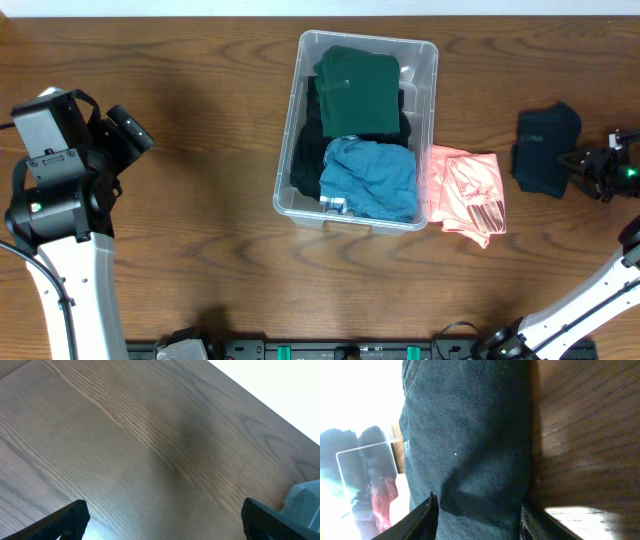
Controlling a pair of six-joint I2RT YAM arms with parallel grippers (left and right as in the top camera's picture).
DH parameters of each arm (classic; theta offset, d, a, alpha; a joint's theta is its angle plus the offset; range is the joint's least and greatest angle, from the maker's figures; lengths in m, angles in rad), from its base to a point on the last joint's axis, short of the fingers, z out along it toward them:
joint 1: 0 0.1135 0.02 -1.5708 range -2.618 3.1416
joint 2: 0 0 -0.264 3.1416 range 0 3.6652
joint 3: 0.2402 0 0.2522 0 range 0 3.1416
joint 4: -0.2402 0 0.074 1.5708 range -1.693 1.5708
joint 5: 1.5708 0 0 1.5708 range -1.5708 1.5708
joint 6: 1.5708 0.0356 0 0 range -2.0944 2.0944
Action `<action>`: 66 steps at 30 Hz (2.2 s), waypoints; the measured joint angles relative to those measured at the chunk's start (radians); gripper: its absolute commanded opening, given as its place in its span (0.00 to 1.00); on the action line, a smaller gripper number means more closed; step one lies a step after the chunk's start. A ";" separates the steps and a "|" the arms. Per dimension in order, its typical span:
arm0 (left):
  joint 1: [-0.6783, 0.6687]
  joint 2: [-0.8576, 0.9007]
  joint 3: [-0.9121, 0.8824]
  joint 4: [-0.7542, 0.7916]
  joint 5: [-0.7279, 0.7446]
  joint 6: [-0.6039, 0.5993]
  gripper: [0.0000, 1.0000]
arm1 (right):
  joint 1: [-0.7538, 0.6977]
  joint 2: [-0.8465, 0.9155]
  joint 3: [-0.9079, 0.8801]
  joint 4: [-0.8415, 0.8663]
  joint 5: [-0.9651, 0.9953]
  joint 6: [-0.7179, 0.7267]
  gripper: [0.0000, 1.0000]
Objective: Pack container
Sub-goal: 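Lower the right gripper onto the dark navy shirt and grasp it, then lift the dark navy shirt and swing it over the bin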
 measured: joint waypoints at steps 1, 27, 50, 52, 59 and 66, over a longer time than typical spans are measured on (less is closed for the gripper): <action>0.000 0.000 0.000 0.000 0.000 0.000 0.98 | 0.000 0.000 0.000 -0.002 -0.005 0.000 0.57; 0.000 0.000 0.000 0.000 0.000 0.000 0.98 | 0.023 -0.010 -0.099 0.199 -0.161 0.121 0.71; 0.000 0.000 0.000 0.000 0.000 0.000 0.98 | 0.134 -0.040 -0.137 0.413 -0.169 0.132 0.87; 0.000 0.000 0.000 0.000 0.000 0.000 0.98 | 0.162 -0.041 -0.142 0.427 -0.165 0.145 0.84; 0.000 0.000 0.000 0.000 0.000 0.000 0.98 | 0.185 -0.040 -0.145 0.433 -0.133 0.200 0.63; 0.000 0.000 0.000 0.000 0.000 0.000 0.98 | 0.187 -0.039 -0.164 0.394 -0.108 0.225 0.31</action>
